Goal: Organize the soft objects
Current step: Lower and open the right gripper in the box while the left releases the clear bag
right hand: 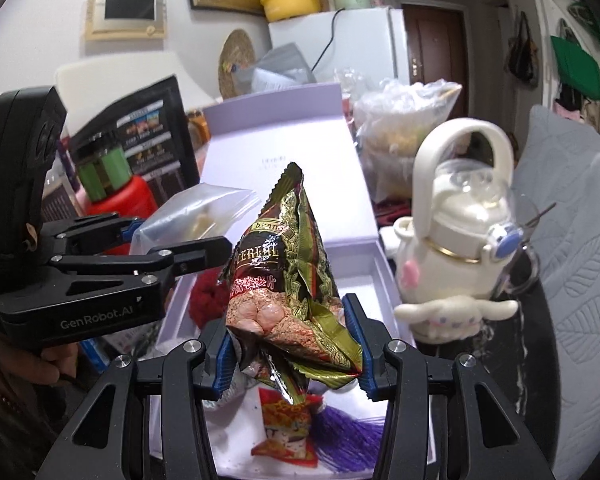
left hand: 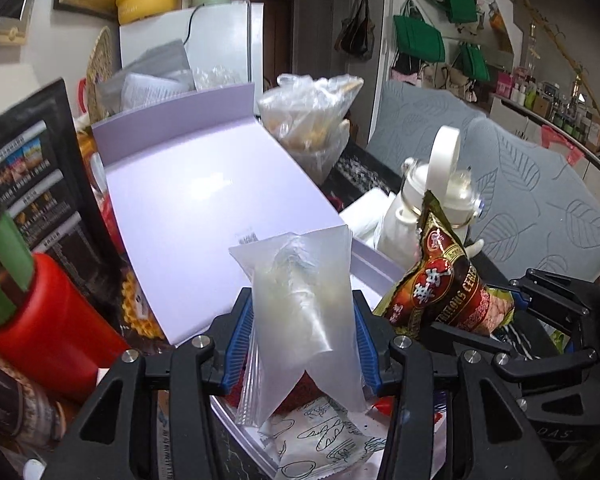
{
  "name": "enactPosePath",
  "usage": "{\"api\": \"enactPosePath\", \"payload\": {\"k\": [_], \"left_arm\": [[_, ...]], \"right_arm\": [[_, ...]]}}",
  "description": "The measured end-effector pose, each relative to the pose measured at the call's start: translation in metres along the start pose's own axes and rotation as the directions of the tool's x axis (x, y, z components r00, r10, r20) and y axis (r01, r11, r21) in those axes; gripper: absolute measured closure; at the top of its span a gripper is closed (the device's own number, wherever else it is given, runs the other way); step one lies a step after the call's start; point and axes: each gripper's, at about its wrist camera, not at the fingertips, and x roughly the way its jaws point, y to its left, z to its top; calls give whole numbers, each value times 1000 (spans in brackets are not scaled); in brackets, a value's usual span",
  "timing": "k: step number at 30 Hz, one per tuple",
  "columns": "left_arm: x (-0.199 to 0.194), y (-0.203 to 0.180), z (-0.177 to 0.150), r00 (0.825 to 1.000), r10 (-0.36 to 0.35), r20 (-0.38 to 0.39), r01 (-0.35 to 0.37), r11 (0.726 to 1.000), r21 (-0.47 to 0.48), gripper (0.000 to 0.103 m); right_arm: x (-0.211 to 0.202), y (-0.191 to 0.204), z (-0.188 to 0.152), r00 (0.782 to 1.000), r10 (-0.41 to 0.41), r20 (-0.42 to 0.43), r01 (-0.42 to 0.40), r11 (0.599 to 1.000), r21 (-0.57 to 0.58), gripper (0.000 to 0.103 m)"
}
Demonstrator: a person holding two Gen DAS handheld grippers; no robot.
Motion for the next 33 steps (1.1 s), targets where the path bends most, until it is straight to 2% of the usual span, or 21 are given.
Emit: {"api": "enactPosePath", "payload": {"k": [9, 16, 24, 33], "left_arm": [[27, 4, -15, 997, -10, -80, 9, 1000, -22, 57], [31, 4, -18, 994, -38, -107, 35, 999, -28, 57], [39, -4, -24, 980, -75, -183, 70, 997, -33, 57], [45, -9, -33, 958, -30, -284, 30, 1000, -5, 57]], "right_arm": [[24, -6, -10, 997, -11, -81, 12, 1000, 10, 56], [27, -13, -12, 993, -17, -115, 22, 999, 40, 56], [29, -13, -16, 990, -23, -138, 31, 998, 53, 56], [29, -21, -25, 987, 3, -158, 13, 995, 101, 55]]}}
